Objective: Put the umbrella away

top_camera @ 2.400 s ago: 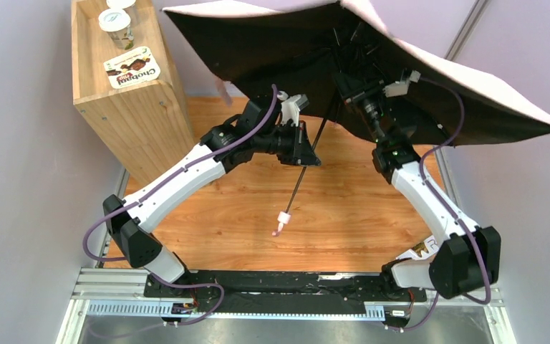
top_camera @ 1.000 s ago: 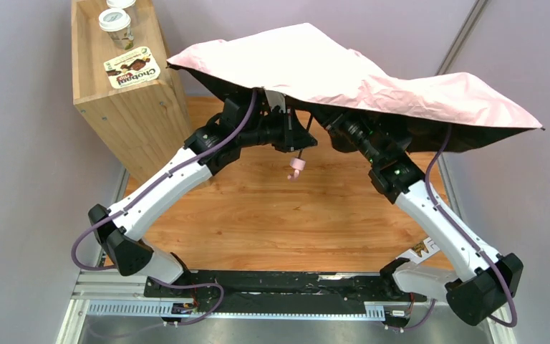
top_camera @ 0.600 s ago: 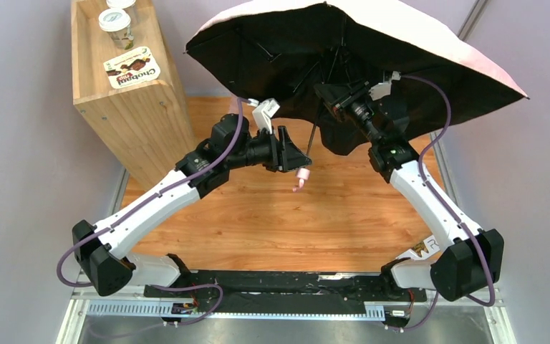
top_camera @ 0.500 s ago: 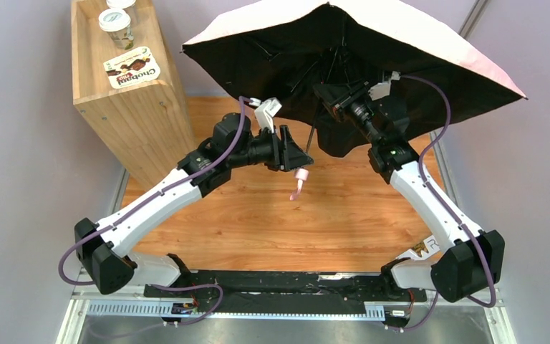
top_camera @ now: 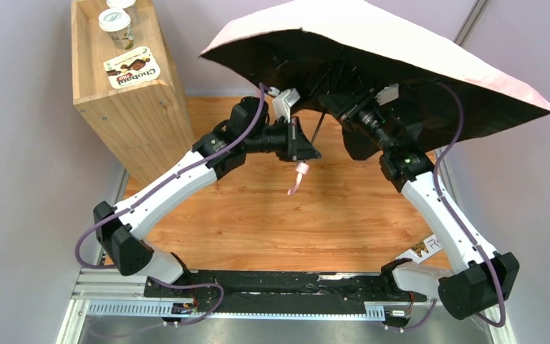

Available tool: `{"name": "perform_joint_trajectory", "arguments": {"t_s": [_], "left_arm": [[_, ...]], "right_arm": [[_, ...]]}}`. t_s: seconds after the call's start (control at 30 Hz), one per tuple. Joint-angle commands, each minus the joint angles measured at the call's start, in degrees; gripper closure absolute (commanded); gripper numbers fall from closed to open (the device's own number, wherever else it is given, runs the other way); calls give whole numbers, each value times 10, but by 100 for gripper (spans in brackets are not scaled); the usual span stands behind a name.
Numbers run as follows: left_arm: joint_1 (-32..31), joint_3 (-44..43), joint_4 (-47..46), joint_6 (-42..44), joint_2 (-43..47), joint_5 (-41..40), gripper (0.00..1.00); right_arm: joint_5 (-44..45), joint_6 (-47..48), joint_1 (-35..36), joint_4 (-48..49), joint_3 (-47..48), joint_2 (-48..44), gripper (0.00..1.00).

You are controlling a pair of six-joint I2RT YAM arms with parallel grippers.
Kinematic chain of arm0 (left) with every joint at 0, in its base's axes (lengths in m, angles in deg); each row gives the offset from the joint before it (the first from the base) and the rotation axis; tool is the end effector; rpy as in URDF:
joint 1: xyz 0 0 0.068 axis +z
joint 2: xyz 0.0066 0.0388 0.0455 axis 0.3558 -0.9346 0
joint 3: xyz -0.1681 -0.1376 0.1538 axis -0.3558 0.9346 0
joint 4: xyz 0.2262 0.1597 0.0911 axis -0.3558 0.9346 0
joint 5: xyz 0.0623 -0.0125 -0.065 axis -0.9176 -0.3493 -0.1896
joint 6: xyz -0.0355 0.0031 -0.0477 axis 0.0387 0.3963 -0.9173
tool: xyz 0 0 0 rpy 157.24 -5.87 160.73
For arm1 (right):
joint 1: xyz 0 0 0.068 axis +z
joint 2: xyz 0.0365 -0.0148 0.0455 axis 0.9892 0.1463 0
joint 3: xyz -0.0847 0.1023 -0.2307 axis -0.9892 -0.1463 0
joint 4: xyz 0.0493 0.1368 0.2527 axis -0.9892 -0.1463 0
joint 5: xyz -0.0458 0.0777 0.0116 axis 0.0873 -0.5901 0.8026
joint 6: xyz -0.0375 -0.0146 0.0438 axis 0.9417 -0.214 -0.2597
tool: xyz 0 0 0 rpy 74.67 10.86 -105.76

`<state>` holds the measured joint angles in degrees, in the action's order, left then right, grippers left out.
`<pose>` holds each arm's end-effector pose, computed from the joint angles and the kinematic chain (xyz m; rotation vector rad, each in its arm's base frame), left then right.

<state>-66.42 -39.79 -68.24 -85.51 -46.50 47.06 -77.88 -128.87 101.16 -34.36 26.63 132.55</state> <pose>0.2485 -0.2810 0.3938 0.4191 2.0865 -1.4170 0.2992 0.1172 0.4134 0.3950 1.6208 1.2854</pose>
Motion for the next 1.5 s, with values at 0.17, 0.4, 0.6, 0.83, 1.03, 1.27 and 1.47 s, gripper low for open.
{"name": "perform_joint_trajectory", "arguments": {"t_s": [0.17,0.4,0.6,0.83,1.03,1.27,1.47], "left_arm": [[20,-106,-20,15,-54,8,100],[16,-9,-45,-5,3,19,72],[16,69,-23,72,111,24,37],[16,-3,24,183,163,39,38],[16,-288,93,214,66,27,37],[19,-372,47,224,59,-7,26],[24,-448,28,230,33,-59,28]], "right_arm": [[-51,-4,117,2,-150,-85,100],[-81,-25,51,26,-94,-36,100],[-135,-35,-29,7,-53,-13,100],[-227,59,-71,-127,21,11,100],[-265,86,-71,-124,-15,-9,100],[-303,50,-72,-87,7,6,100],[-328,-30,-55,-6,16,0,100]]}}
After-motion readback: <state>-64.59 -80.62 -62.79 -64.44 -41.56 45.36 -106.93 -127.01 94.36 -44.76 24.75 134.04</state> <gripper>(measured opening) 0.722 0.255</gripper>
